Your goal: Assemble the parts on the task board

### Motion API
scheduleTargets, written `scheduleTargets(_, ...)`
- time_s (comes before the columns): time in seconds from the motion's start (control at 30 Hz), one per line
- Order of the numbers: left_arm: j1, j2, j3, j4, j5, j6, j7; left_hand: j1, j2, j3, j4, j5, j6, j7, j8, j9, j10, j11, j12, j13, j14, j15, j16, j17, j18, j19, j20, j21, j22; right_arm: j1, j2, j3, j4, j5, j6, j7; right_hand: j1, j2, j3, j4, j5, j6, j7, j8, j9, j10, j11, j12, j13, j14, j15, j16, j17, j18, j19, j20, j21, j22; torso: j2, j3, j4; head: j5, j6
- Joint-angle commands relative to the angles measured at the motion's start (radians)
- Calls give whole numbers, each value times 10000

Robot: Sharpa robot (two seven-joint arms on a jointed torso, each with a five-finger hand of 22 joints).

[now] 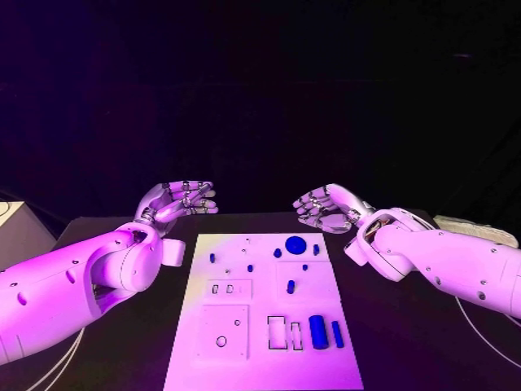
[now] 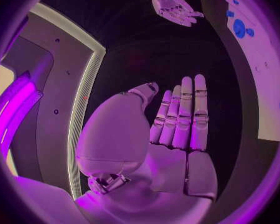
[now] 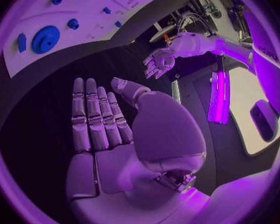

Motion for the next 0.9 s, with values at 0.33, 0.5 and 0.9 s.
scheduleTargets(0.33,5,-612,453,1309,-36,1111,-355,-17,-277,319,-125,-4,66,-7,-57,36,214,-68,-419,-48,440,-135,845,785,31,426,-233,740,405,424,111,16,283,-5389,915,-2365,-341,-720,-129,506,-409,1466,-680,-16,256,2012,-940,-70,80,3513,-1248,5445,3717,91,2789,-1262,4658,2943,625,-142,268,-153,24)
scheduleTargets(0.5,7,-674,582,1585,-71,1131,-377,-91,-326,349,-133,-11,73,-23,-87,49,272,-76,-529,-39,302,-147,1104,1032,3,336,-251,932,531,480,252,14,324,-6294,874,-2927,-364,-1139,100,756,-513,1271,-600,-156,352,1421,-832,-52,87,3481,-1148,8301,6432,-329,3645,-1179,7017,5858,789,-200,388,-180,0)
scheduleTargets(0.9,6,-823,782,2097,-299,1237,-483,-212,-368,482,-202,-8,104,-44,-167,108,432,-116,-826,-23,208,-237,2479,1975,-1,253,-359,1970,1187,455,408,10,475,-7166,1616,-3546,-353,-1440,-355,1202,-499,1028,-712,-271,524,927,-820,-45,147,3561,-1114,11001,9217,-652,4243,-1132,9005,8337,1006,-271,495,-344,-77)
